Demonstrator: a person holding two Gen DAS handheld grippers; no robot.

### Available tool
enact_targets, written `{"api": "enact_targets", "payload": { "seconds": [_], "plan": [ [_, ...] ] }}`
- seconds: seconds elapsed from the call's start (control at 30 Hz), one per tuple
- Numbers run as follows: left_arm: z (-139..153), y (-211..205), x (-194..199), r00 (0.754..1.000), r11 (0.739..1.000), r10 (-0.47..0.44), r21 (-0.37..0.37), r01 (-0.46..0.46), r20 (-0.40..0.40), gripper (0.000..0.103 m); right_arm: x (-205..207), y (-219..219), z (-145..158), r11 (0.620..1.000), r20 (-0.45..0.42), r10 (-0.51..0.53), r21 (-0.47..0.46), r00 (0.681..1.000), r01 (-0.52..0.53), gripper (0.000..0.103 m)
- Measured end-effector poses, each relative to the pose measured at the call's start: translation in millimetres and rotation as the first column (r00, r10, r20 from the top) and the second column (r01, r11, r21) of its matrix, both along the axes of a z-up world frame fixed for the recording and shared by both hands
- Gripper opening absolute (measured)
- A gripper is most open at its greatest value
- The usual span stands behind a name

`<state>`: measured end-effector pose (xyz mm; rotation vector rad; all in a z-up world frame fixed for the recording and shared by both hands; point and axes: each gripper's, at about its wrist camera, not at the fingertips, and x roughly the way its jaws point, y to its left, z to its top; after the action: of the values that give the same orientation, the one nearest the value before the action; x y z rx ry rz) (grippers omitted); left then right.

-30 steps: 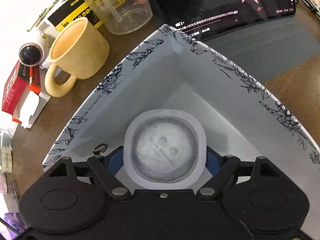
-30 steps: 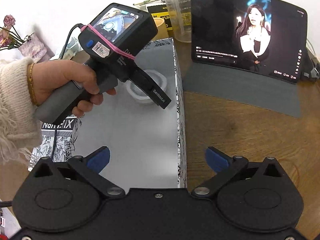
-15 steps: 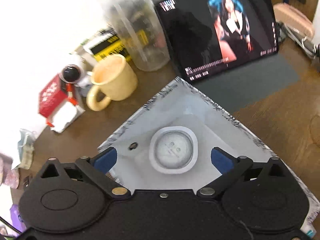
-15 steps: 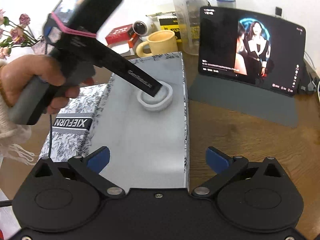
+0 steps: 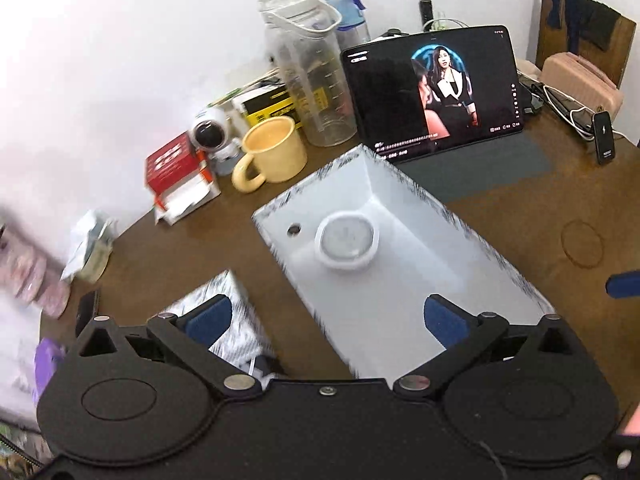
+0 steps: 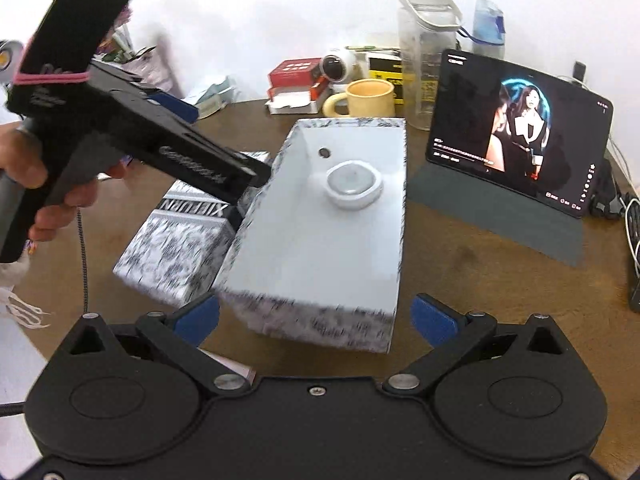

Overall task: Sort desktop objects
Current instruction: 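Open the left gripper to drop the compact into the box, withdraw, then move the right gripper to the pink palette box and close on it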

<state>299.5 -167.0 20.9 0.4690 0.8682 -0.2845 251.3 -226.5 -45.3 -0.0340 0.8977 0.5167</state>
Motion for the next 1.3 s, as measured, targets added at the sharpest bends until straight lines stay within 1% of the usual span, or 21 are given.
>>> {"api": "enact_targets", "payload": {
  "seconds": [0.2, 0.37, 0.6, 0.97, 1.17, 1.3],
  "plan": [
    [9, 23, -49, 0.997, 0.997, 0.071, -0.02, -0.071, 0.009, 0.103, -36, 2, 7, 0.999, 0.014, 0.042, -0.006, 0.999, -0.042, 0.103],
    [9, 38, -90, 0.993, 0.992, 0.121, -0.028, -0.121, 0.004, 0.103, -64, 5, 10, 0.996, 0.024, 0.084, -0.024, 0.996, -0.083, 0.103],
    [6, 54, -133, 0.986, 0.986, 0.164, -0.015, -0.165, -0.01, 0.103, -92, 10, 9, 0.988, 0.026, 0.148, -0.053, 0.989, -0.147, 0.103],
    [-3, 78, -172, 0.975, 0.975, 0.221, -0.016, -0.222, -0.029, 0.103, -110, 30, 0, 0.965, 0.022, 0.246, -0.097, 0.969, -0.243, 0.103],
    [-7, 92, -182, 0.97, 0.971, 0.239, -0.014, -0.24, -0.041, 0.103, -107, 46, -7, 0.943, 0.027, 0.307, -0.14, 0.951, -0.301, 0.103],
    [-12, 100, -184, 0.966, 0.967, 0.253, -0.009, -0.254, -0.054, 0.103, -104, 58, -13, 0.923, 0.026, 0.359, -0.16, 0.933, -0.351, 0.103]
  ]
}}
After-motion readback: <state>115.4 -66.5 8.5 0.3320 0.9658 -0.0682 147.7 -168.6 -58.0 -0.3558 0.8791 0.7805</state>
